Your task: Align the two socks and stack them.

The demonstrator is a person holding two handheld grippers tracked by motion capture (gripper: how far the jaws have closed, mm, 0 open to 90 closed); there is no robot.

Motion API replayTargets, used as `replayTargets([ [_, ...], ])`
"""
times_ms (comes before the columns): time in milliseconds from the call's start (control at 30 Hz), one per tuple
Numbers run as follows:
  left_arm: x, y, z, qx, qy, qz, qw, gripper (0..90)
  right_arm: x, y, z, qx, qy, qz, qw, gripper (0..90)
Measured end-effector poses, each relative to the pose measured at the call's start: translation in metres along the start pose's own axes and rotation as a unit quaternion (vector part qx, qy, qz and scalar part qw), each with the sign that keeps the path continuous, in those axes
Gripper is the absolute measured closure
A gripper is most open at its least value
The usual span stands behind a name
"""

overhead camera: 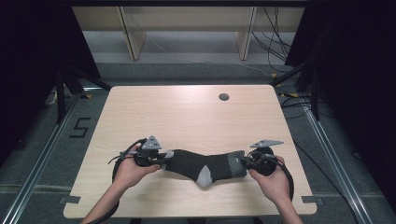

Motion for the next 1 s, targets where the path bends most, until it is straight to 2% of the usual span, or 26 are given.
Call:
replayTargets([
  [33, -0.001, 0.0, 0.0, -0.002, 0.0, 0.001, 1.0, 75.5, -0.001, 0.0, 0.001, 0.001, 0.003, -0.002, 1.0, 83.9],
  [67, -0.001, 0.001, 0.001, -0.005, 0.003, -0.004, 1.0, 75.6, -0.003, 0.002, 0.002, -0.012, 0.006, -0.003, 0.9999, 83.9],
  [133, -0.001, 0.001, 0.001, -0.005, 0.004, 0.0, 1.0, 75.5, -0.004, 0.001, 0.004, -0.005, 0.012, -0.004, 0.9999, 83.8],
  [167, -0.002, 0.001, 0.002, -0.003, 0.003, 0.0, 1.0, 75.4, -0.004, 0.002, 0.005, -0.015, 0.019, -0.006, 0.9997, 83.7],
  [200, -0.002, 0.001, 0.002, -0.002, 0.002, -0.001, 1.0, 75.3, -0.006, 0.0, 0.006, -0.009, 0.015, -0.005, 0.9998, 83.7],
  [233, -0.002, 0.001, 0.002, -0.001, 0.002, 0.0, 1.0, 75.2, -0.006, 0.002, 0.007, -0.018, 0.024, -0.006, 0.9995, 83.5],
  [267, -0.003, 0.001, 0.002, -0.002, 0.002, 0.001, 1.0, 75.1, -0.007, 0.0, 0.008, -0.01, 0.022, -0.003, 0.9997, 83.4],
  [367, -0.004, 0.002, 0.003, -0.002, 0.003, -0.001, 1.0, 74.6, -0.009, 0.0, 0.009, -0.015, 0.026, -0.015, 0.9995, 82.6],
  [467, -0.005, 0.002, 0.005, -0.003, 0.003, -0.003, 1.0, 73.3, -0.01, -0.002, 0.011, -0.014, 0.035, -0.003, 0.9993, 80.6],
  [500, -0.005, 0.002, 0.006, -0.001, 0.002, -0.003, 1.0, 72.4, -0.01, -0.002, 0.012, -0.017, 0.032, -0.007, 0.9993, 79.8],
  [567, -0.006, 0.002, 0.007, -0.004, 0.001, -0.004, 1.0, 69.0, -0.011, -0.004, 0.013, -0.016, 0.033, -0.009, 0.9993, 77.5],
  [600, -0.005, 0.002, 0.007, -0.005, -0.002, -0.01, 0.9999, 65.2, -0.011, -0.002, 0.013, -0.03, 0.035, -0.008, 0.9989, 76.1],
  [667, -0.001, 0.004, 0.006, -0.002, -0.013, -0.018, 0.9997, 54.9, -0.011, -0.004, 0.013, -0.019, 0.033, -0.005, 0.9992, 70.6],
  [700, 0.003, 0.005, 0.004, 0.001, -0.02, -0.027, 0.9994, 50.9, -0.012, -0.004, 0.013, -0.021, 0.032, -0.005, 0.9992, 66.2],
  [733, 0.007, 0.005, 0.002, 0.007, -0.034, -0.023, 0.9991, 49.5, -0.011, -0.004, 0.012, -0.026, 0.03, -0.004, 0.9992, 63.2],
  [767, 0.011, 0.006, 0.0, 0.012, -0.045, -0.026, 0.9986, 48.9, -0.009, -0.006, 0.011, -0.018, 0.033, -0.001, 0.9993, 60.7],
  [800, 0.016, 0.007, -0.003, 0.017, -0.056, -0.029, 0.9979, 48.6, -0.007, -0.005, 0.01, -0.031, 0.03, -0.002, 0.9991, 58.4],
  [833, 0.02, 0.009, -0.005, 0.018, -0.065, -0.033, 0.9972, 49.2, -0.004, -0.006, 0.008, -0.033, 0.025, -0.003, 0.9991, 56.5],
  [867, 0.022, 0.01, -0.007, 0.015, -0.07, -0.037, 0.9967, 51.3, -0.003, -0.008, 0.006, -0.029, 0.006, 0.003, 0.9995, 55.7],
  [900, 0.024, 0.01, -0.008, 0.016, -0.073, -0.043, 0.9962, 53.5, -0.001, -0.01, 0.003, -0.03, -0.002, 0.009, 0.9995, 55.8],
  [933, 0.024, 0.01, -0.009, 0.012, -0.075, -0.045, 0.9961, 56.9, 0.001, -0.01, 0.0, -0.032, -0.016, 0.011, 0.9993, 56.3],
  [1000, 0.021, 0.007, -0.008, 0.005, -0.069, -0.043, 0.9967, 64.0, 0.003, -0.01, -0.005, -0.036, -0.026, 0.02, 0.9988, 63.6],
])
Point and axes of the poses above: each handheld gripper's, and its own axes: x roughly backward along the jaws, z roughly out of its underside, y roughly to its left, the point moved 3 cm from there along -x, roughly forward along the jaws, and after that the axes turned 1 degree about x, right-handed, at the moved point
